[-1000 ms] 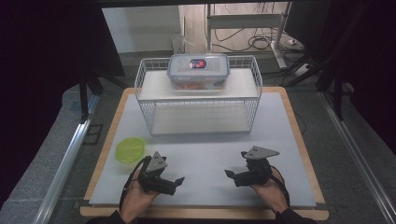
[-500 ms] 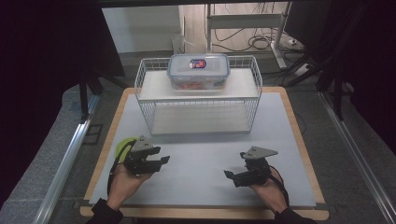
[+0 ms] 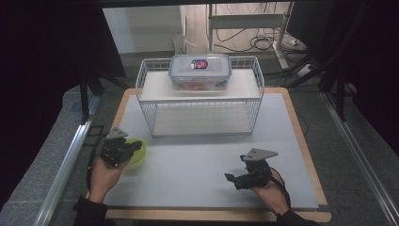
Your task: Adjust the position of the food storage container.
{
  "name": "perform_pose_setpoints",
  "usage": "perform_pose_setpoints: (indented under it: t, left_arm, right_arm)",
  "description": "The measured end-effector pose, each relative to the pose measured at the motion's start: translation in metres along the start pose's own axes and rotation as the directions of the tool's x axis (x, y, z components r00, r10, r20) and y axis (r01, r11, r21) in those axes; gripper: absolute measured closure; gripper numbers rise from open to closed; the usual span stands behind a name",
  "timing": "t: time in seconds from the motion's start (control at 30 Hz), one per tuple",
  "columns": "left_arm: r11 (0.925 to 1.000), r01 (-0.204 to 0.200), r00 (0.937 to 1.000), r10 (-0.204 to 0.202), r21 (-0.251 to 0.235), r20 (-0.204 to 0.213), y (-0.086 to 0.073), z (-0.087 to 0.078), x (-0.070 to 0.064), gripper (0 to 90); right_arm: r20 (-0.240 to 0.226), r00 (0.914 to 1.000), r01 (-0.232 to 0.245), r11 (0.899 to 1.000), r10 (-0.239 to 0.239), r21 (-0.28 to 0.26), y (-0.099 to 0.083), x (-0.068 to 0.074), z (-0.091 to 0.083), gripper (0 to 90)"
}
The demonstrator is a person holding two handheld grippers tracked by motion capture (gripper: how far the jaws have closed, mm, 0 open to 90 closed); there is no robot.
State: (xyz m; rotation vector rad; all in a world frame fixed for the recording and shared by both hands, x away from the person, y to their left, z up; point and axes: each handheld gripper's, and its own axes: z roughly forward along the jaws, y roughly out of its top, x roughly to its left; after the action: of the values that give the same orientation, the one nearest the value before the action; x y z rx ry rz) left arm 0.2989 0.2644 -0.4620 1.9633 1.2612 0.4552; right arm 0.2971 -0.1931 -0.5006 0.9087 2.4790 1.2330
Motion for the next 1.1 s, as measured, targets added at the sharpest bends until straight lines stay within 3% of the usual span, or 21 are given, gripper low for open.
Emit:
perform_pose_setpoints:
  t: [0.13,0.3,0.33,0.37,0.57,0.8,1.1]
  left_arm:
    - [0.9999,0.011,0.9994,-0.011,-0.012,-0.034,-0.002,-0.005,0.010,89.8]
    - [0.9986,0.048,0.9950,-0.050,-0.023,-0.087,-0.010,-0.016,0.039,89.9]
    - [0.9986,0.048,0.9950,-0.050,-0.023,-0.087,-0.010,-0.016,0.039,89.9]
    - [0.9973,0.069,0.9922,-0.071,-0.026,-0.102,-0.015,-0.018,0.050,89.9]
    - [0.9922,0.124,0.9853,-0.124,-0.007,-0.117,-0.030,-0.010,0.072,89.9]
    - [0.9896,0.142,0.9831,-0.138,0.025,-0.120,-0.038,0.004,0.079,89.9]
    - [0.9883,0.146,0.9829,-0.140,0.043,-0.119,-0.039,0.013,0.078,89.9]
  right_arm:
    - [0.000,1.0000,0.002,1.000,-0.002,0.001,0.000,0.000,0.000,7.6]
    - [0.002,1.0000,0.009,1.000,-0.009,0.009,0.000,0.000,0.000,8.4]
    - [0.002,1.0000,0.009,1.000,-0.009,0.009,0.000,0.000,0.000,8.4]
    - [0.002,1.0000,0.007,1.000,-0.007,0.008,0.000,0.000,0.000,8.5]
    - [0.003,1.0000,0.008,1.000,-0.008,0.012,0.000,-0.001,0.000,8.6]
    - [0.008,0.9999,0.008,1.000,-0.008,0.025,0.000,-0.001,0.001,9.3]
    - [0.014,0.9999,0.002,0.999,-0.002,0.037,-0.001,-0.001,0.002,9.6]
